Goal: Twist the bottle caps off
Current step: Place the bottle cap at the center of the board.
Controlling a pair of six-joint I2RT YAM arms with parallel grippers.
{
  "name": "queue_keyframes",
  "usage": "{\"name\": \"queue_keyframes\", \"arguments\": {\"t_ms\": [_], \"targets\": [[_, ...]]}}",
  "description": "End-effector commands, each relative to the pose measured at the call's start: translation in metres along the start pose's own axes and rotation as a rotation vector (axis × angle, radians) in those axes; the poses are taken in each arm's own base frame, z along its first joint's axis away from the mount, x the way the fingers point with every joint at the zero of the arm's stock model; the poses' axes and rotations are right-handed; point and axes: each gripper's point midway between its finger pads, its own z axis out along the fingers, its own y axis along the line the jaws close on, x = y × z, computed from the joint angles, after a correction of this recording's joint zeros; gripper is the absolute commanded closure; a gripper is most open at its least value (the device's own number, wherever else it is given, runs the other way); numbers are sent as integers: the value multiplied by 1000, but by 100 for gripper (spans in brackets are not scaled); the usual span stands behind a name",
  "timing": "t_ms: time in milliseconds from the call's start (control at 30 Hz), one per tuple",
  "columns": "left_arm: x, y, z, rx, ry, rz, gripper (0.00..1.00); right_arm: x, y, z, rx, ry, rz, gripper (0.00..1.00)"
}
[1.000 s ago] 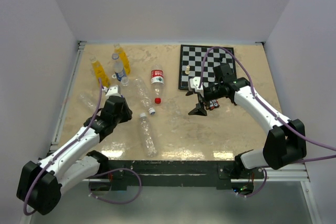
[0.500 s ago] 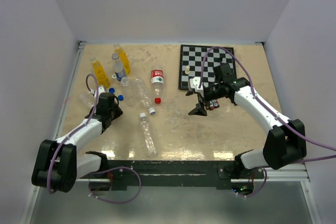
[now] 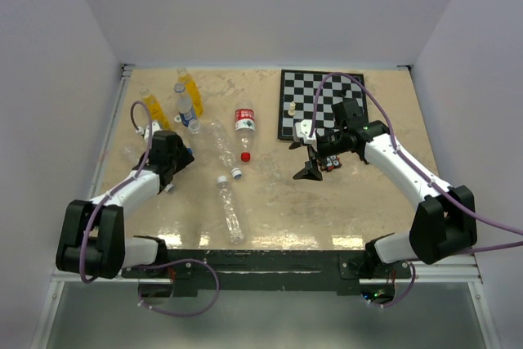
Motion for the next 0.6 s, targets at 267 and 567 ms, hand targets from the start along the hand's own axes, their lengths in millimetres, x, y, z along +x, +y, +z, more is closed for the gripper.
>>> {"name": "queue_keyframes", "arguments": {"t_ms": [267,567], "targets": [[-68,15,-68,-78,-219,-98,25,-19,-6,-8,25,-29,-65,6],[-127,-57,-167,332,-346,137,19,-20,-7,-12,34,-30,-68,6]]}}
